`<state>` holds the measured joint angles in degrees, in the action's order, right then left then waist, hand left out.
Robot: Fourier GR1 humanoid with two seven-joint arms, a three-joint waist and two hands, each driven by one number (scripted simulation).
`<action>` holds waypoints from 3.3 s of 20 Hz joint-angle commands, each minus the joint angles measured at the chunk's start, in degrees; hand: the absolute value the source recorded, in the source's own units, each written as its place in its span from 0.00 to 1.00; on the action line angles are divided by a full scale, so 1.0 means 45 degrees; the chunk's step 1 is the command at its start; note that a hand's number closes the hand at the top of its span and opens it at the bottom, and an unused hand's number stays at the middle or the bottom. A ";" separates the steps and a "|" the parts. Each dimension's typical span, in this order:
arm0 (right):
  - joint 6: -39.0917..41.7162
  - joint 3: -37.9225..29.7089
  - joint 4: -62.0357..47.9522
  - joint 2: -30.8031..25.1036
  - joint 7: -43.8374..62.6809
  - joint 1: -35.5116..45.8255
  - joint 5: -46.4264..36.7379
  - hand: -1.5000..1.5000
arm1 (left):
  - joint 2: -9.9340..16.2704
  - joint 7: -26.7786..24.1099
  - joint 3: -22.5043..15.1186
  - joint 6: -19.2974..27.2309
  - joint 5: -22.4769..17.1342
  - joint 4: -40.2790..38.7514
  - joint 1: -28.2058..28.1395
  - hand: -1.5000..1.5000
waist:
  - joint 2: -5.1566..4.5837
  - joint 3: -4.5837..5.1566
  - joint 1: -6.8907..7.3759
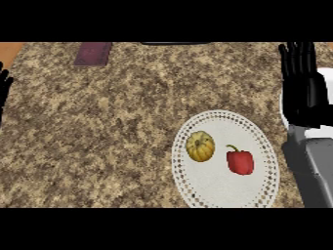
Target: Pick the bell pepper from the placemat and place it in the plate
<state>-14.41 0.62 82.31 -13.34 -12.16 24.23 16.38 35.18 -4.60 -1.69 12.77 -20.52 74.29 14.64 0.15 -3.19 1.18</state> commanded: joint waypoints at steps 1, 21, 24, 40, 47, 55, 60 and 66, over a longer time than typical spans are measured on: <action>0.1058 0.0861 0.0585 0.0093 0.0130 -0.0902 0.0141 1.00 | -0.0273 0.0357 -0.0483 0.0727 0.0672 0.0304 -0.0336 0.50 | 0.0033 0.0688 -0.0303; 0.4273 0.4578 -0.0334 -0.4161 -0.6010 -0.4329 -0.4845 0.00 | -0.3192 0.2956 -0.3466 0.2118 0.1505 0.1456 -0.2238 0.50 | -0.0022 0.0690 -0.0197; 0.2958 0.5077 0.0014 -0.4651 -0.4859 -0.3899 -0.7074 0.00 | -0.2868 0.2988 -0.3097 0.1708 0.1236 0.1470 -0.2286 0.50 | 0.0005 0.0710 -0.0170; 0.8027 0.6573 0.3581 -0.6158 0.3846 -0.1366 -1.0195 0.00 | -0.2840 0.3116 -0.2803 0.1306 0.1522 0.1890 -0.2545 0.50 | -0.0015 0.0723 -0.0125; 0.9228 0.6840 0.3694 -0.4393 0.5092 -0.1566 -1.1542 0.00 | -0.4233 0.3385 -0.2997 0.2093 0.2773 0.1394 -0.1827 0.50 | -0.0029 0.0712 -0.0271; 0.9584 0.5979 0.2978 -0.3685 0.3413 -0.2384 -1.3238 0.00 | -0.4481 0.3079 -0.2172 0.1104 0.3049 0.1725 -0.2813 0.50 | -0.0025 0.0710 -0.0267; 1.0249 0.5790 0.2168 -0.2320 0.3768 -0.1633 -1.4107 0.00 | -0.4861 0.3430 -0.2246 0.1212 0.3800 0.2196 -0.3062 0.50 | -0.0027 0.0709 -0.0221; 0.9519 0.5566 0.1548 -0.2081 0.2575 -0.2646 -1.5163 0.00 | -0.5057 0.3571 -0.1658 0.0807 0.3908 0.2566 -0.3425 0.50 | -0.0027 0.0707 -0.0220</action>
<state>30.28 25.72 91.27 -24.15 1.56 14.28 -48.51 13.46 12.08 -9.85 16.65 -3.69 83.71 2.28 0.02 0.00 0.10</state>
